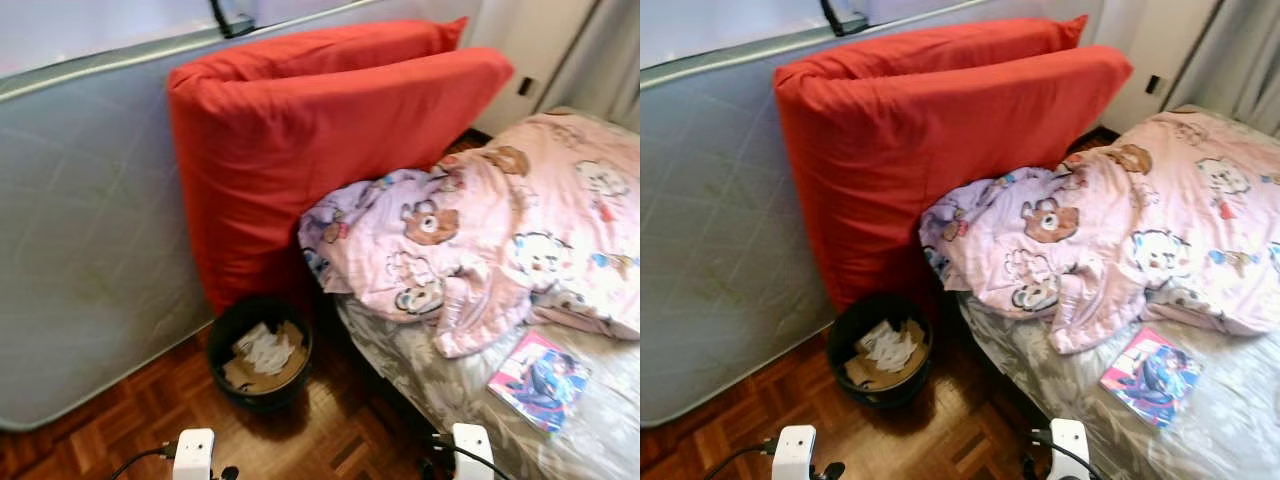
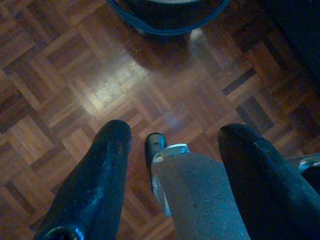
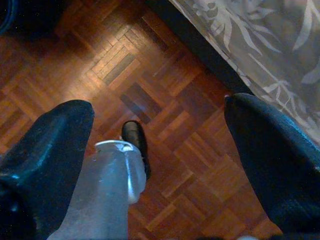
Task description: Clean up the room
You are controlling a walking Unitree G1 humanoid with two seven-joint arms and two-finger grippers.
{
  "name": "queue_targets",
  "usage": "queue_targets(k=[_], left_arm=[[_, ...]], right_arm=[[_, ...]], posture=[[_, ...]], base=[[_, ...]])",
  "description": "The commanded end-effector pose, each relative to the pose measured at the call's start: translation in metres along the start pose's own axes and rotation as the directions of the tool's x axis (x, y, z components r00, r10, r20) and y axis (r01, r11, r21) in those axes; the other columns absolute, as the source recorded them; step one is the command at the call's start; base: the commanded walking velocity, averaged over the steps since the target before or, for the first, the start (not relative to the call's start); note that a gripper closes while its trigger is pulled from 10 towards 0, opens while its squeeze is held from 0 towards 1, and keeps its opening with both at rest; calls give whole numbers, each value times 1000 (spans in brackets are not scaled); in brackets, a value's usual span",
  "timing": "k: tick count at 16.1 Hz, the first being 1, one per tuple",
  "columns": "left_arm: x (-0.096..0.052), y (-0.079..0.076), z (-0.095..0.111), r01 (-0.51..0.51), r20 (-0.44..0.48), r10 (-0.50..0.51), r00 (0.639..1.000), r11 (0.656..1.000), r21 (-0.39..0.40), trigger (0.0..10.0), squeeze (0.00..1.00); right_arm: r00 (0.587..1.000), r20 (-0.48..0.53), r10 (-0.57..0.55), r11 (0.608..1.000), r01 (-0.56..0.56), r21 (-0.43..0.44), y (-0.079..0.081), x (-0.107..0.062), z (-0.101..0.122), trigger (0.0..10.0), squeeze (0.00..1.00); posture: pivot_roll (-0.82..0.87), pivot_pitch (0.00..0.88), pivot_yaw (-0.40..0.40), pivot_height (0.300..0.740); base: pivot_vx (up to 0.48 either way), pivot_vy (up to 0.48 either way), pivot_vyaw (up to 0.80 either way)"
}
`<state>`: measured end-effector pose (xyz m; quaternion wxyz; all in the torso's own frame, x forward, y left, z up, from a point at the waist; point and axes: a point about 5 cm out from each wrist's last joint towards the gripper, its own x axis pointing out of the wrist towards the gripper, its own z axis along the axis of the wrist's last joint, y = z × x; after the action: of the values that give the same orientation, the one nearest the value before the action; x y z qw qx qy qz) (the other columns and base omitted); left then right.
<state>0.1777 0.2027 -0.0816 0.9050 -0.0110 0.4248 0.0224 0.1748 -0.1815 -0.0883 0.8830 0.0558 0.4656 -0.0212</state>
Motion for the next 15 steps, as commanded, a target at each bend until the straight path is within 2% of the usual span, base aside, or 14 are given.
queue_targets(k=[1, 3, 6, 8, 9, 11, 13, 15], left_arm=[[-1, -3, -8, 9, -29, -8, 1000, 1000, 5, 10000, 0], [-2, -1, -9, 6, -26, -6, 1000, 1000, -8, 10000, 0], [-3, 3, -9, 7, -24, -8, 1000, 1000, -5, 10000, 0], [-2, 2, -8, 10, -23, -10, 1000, 1000, -6, 10000, 0], [-2, -1, -7, 15, -21, -15, 1000, 1000, -7, 10000, 0], [-1, -3, -5, 17, -18, -17, 1000, 1000, 4, 10000, 0], [0, -6, -5, 19, -17, -19, 1000, 1000, 19, 10000, 0], [-1, -8, -8, 22, -20, -22, 1000, 1000, 1, 10000, 0]], right_arm=[[1000, -18, -10, 1000, 10, 2, -3, -1, -3, 10000, 0], [1000, -22, -6, 1000, 6, 2, 0, 0, -4, 10000, 0], [1000, -23, 13, 1000, -13, 4, 23, 3, -2, 10000, 0], [1000, -22, 22, 1000, -22, 1, 31, 4, -1, 10000, 0], [999, -19, 35, 999, -35, -1, 45, 4, -1, 10000, 0], [999, -15, 43, 999, -43, -3, 52, 4, -4, 10000, 0], [999, -5, 37, 999, -37, 3, 39, 2, -7, 10000, 0], [1000, -6, 19, 1000, -19, 12, 9, -2, -13, 10000, 0]], posture=[[64, 91, -32, 740], [64, 94, -31, 740], [64, 102, -29, 740], [64, 102, -29, 740], [64, 99, -30, 740], [65, 99, -32, 740], [64, 98, -32, 740], [65, 97, -32, 740]], base=[[0, 0, -763], [0, 0, -766], [0, 0, -763], [0, 0, -763], [0, 0, -763], [0, 0, -763], [0, -454, -763], [0, -236, -763]])
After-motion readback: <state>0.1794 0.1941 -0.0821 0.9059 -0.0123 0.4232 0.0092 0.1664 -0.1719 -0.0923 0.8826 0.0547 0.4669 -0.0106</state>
